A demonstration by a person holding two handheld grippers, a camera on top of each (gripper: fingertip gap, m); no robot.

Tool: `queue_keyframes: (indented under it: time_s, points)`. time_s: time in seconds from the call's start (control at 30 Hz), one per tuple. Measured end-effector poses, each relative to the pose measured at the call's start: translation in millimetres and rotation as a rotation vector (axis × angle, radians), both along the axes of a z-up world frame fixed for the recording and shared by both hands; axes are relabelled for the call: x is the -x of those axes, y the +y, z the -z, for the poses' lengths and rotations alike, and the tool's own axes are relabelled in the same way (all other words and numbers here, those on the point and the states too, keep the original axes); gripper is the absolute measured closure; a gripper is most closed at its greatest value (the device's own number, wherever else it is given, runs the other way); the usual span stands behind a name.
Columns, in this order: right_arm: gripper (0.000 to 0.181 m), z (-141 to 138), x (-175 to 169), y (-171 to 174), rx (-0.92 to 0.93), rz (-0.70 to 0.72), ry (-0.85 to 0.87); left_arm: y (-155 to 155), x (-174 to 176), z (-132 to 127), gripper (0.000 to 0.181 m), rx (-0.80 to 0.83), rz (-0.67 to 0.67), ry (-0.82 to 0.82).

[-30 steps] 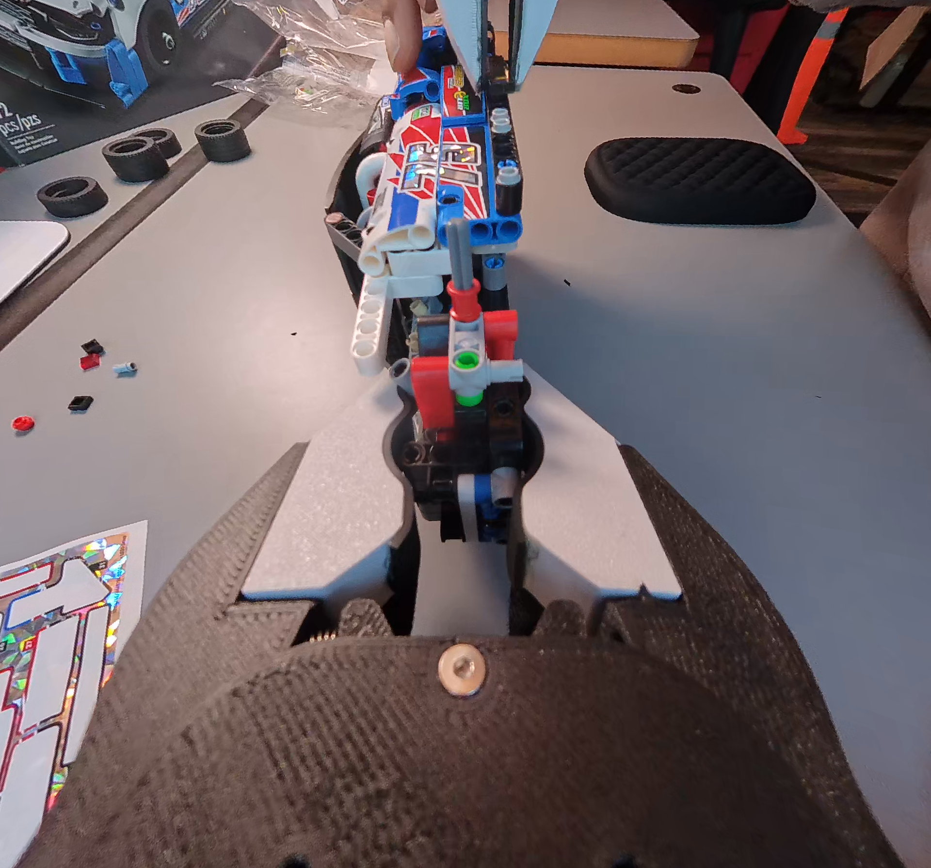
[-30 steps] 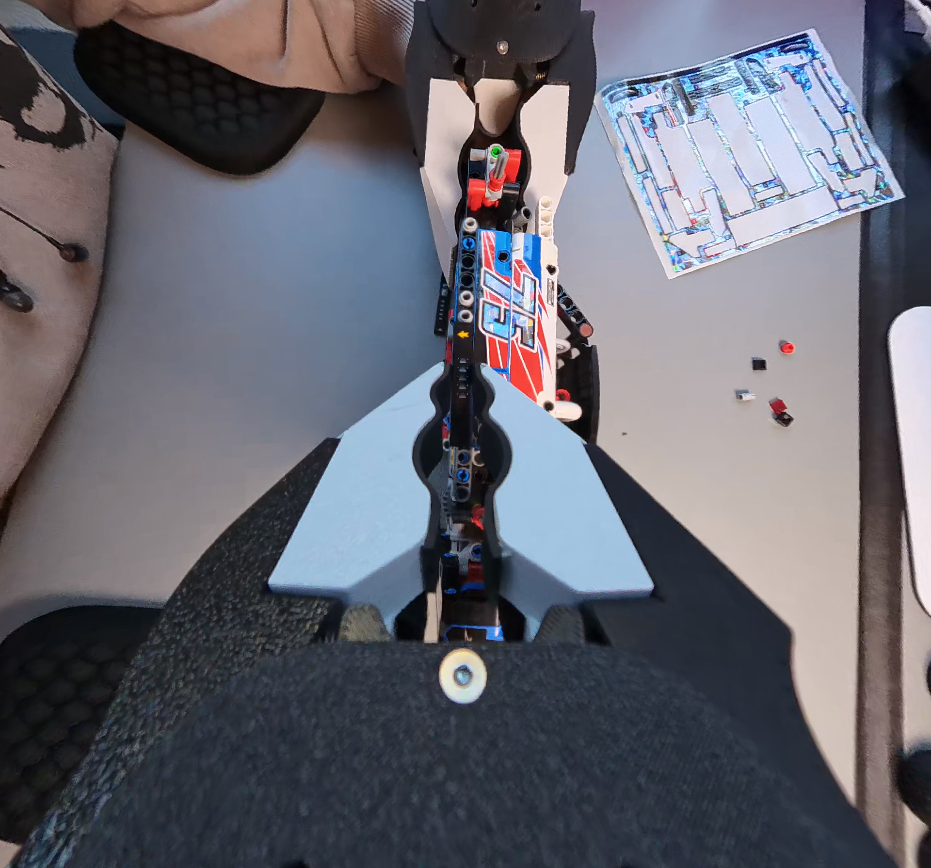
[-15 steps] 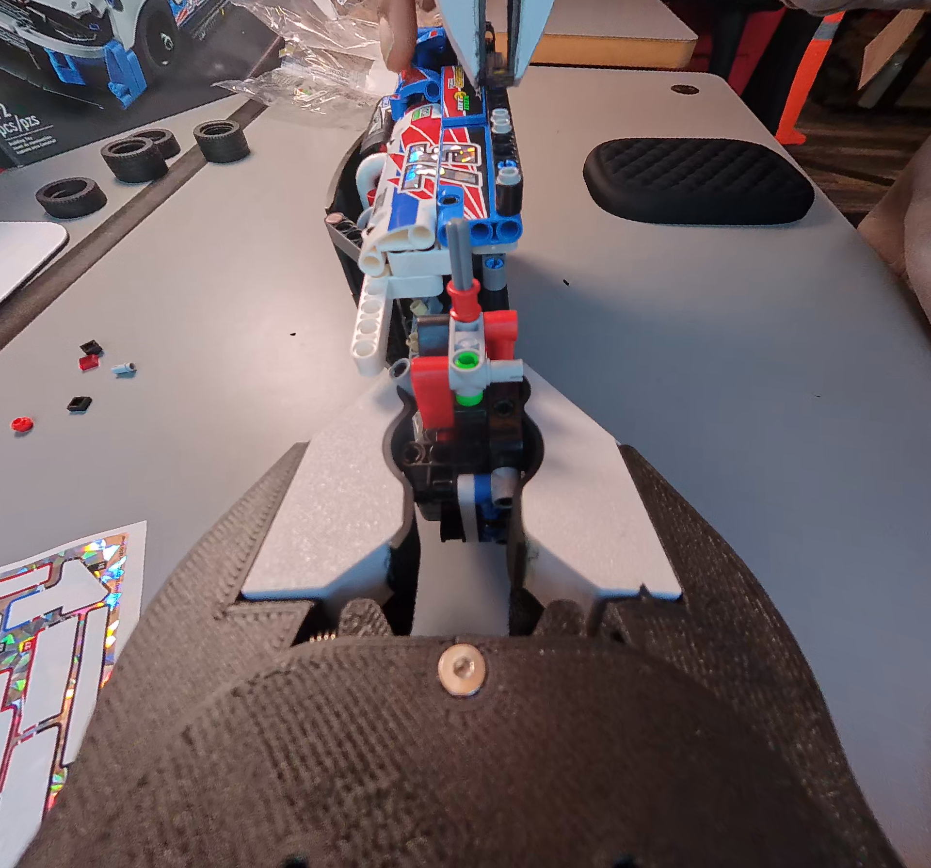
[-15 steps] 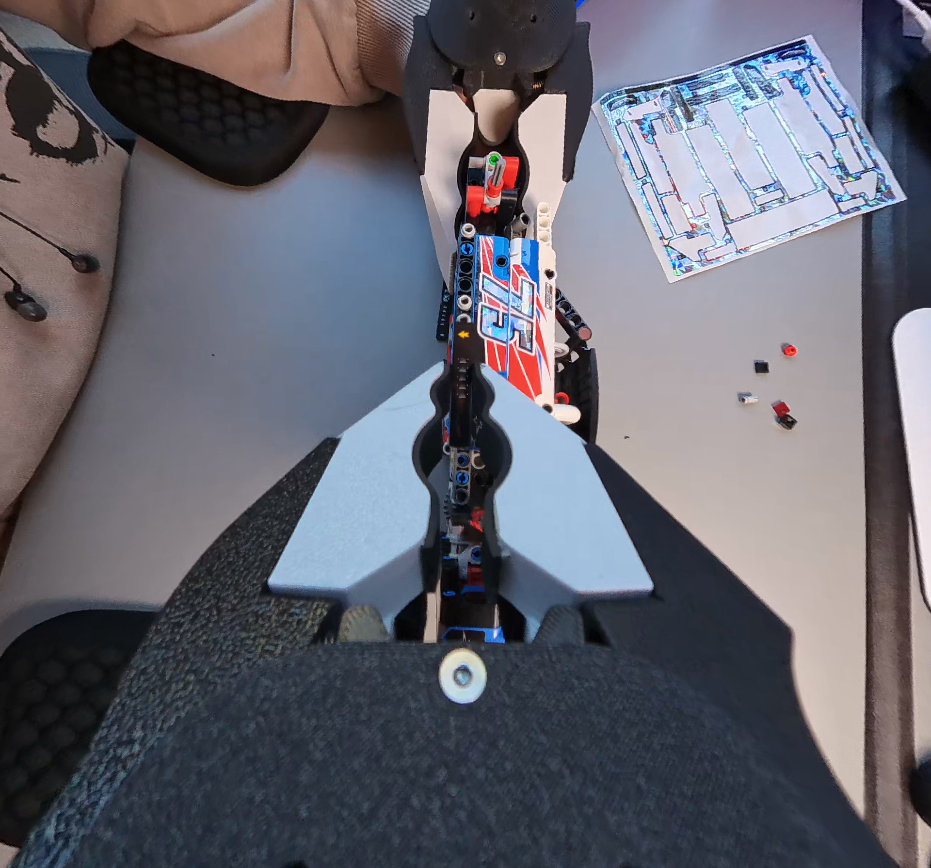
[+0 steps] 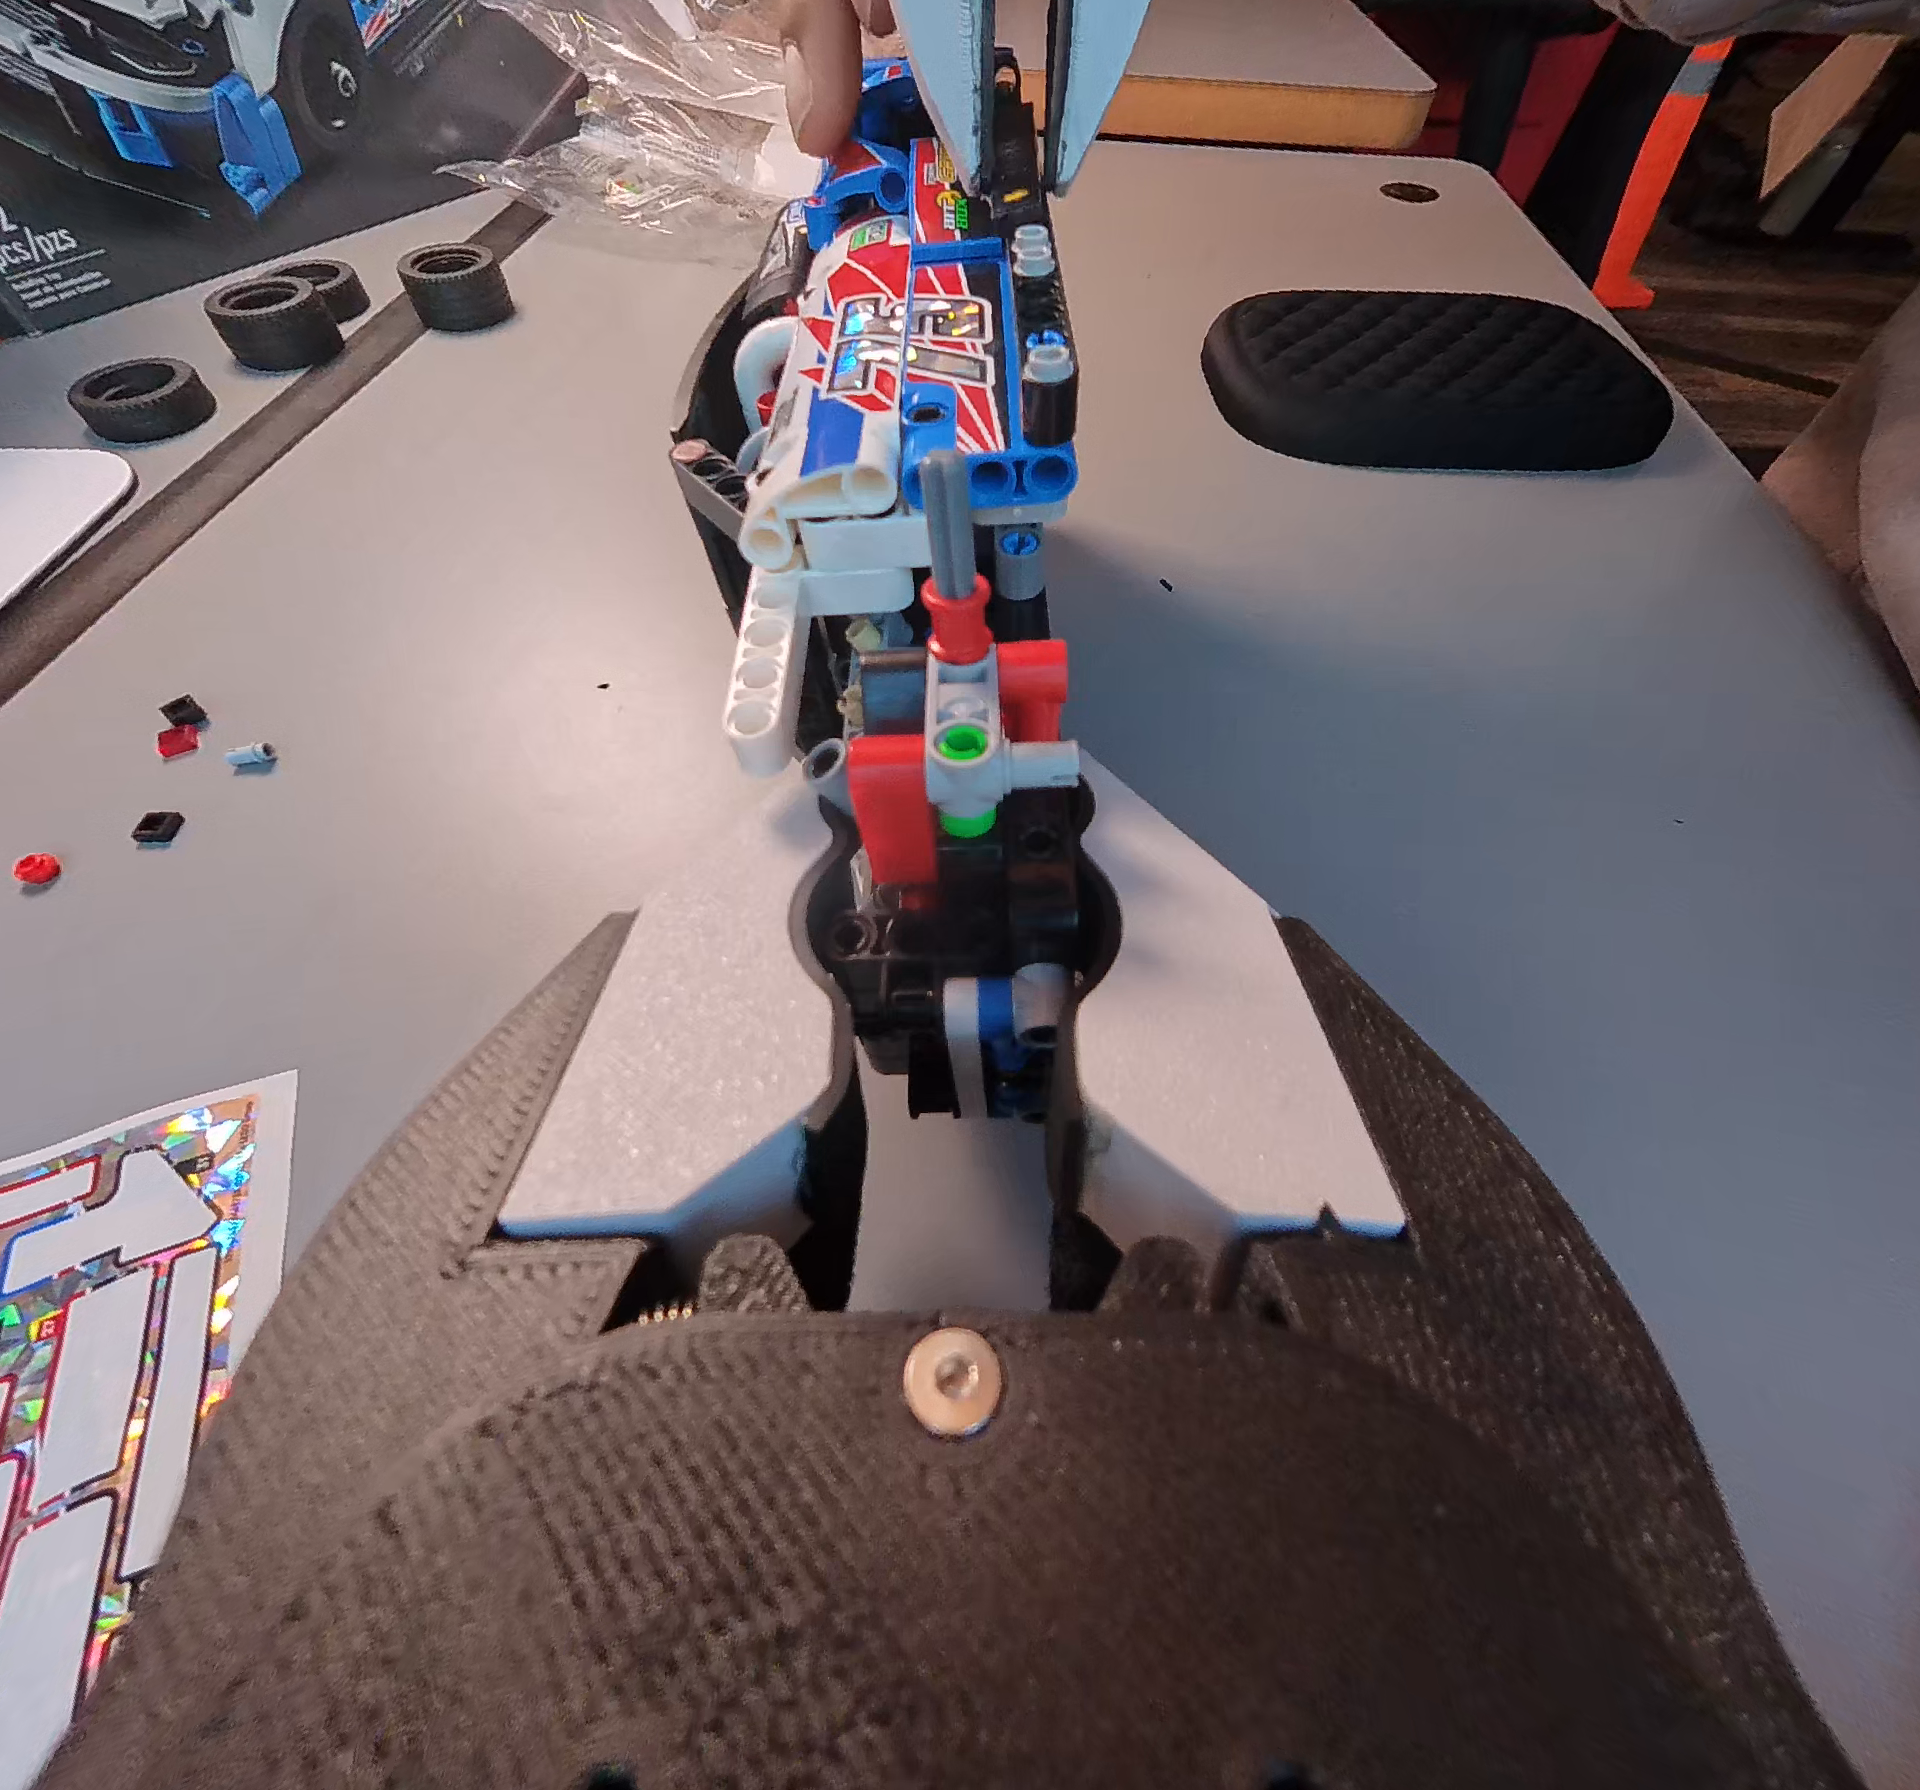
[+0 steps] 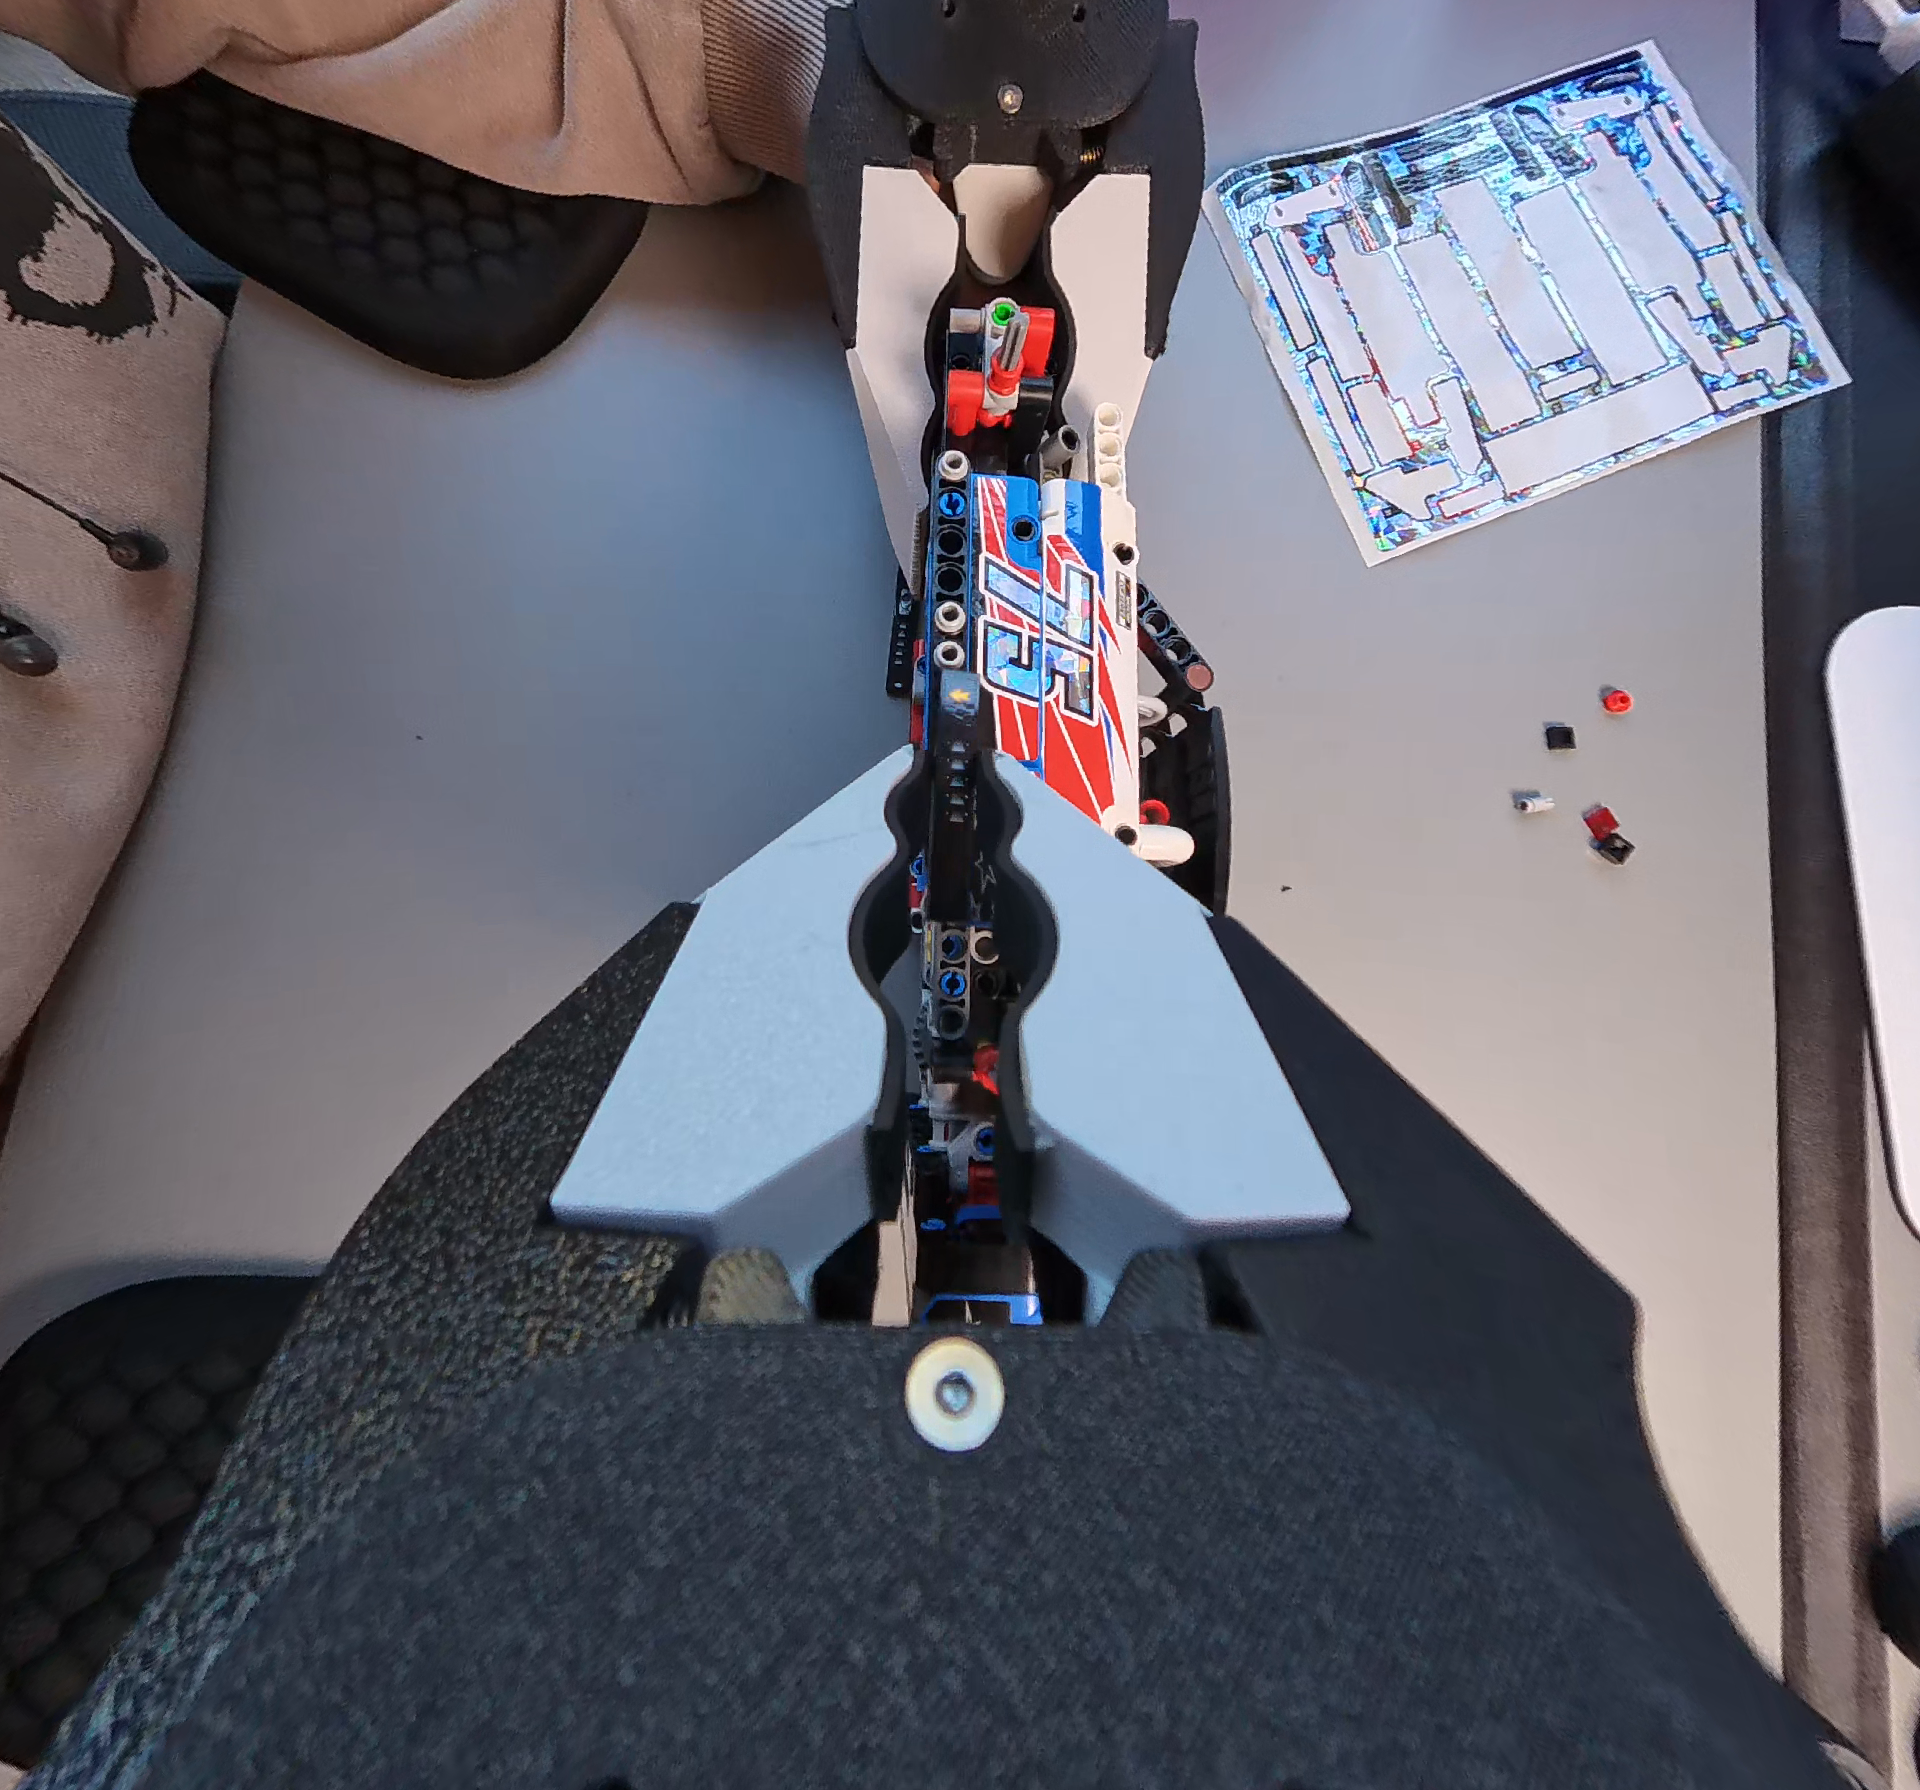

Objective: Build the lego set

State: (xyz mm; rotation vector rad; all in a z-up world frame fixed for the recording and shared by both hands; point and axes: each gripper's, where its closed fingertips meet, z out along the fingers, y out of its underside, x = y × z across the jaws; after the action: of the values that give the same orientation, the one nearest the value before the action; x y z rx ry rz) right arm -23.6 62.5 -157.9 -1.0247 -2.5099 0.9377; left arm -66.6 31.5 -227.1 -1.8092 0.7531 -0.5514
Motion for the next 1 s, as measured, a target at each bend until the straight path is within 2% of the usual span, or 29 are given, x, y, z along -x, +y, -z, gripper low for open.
queue_keyframes:
  time_s: [0.57, 0.77, 0.87, 0.93, 1.0]
  points:
    - [0.17, -10.9, 1.7, 3.8, 0.048, 0.038, -0.007, 0.4, 1.0, 0.0, 0.148, 0.01, 0.002, -0.015]
    - [0.169, -0.6, -1.5, 7.1, 0.001, 0.028, -0.031, 0.2, 0.9, 0.2, 0.148, 0.01, 0.003, -0.013]
    - [0.175, 2.3, -1.6, 4.5, -0.009, 0.009, -0.032, 0.0, 0.8, 0.3, 0.148, 0.011, 0.004, -0.014]
    - [0.177, 0.7, -2.5, 3.4, 0.02, 0.007, -0.047, -0.4, 0.5, 0.3, 0.148, 0.012, 0.006, -0.013]
    - [0.177, -9.0, -3.0, -1.8, 0.141, 0.011, -0.062, -0.9, 0.4, 0.4, 0.148, 0.014, 0.008, -0.013]
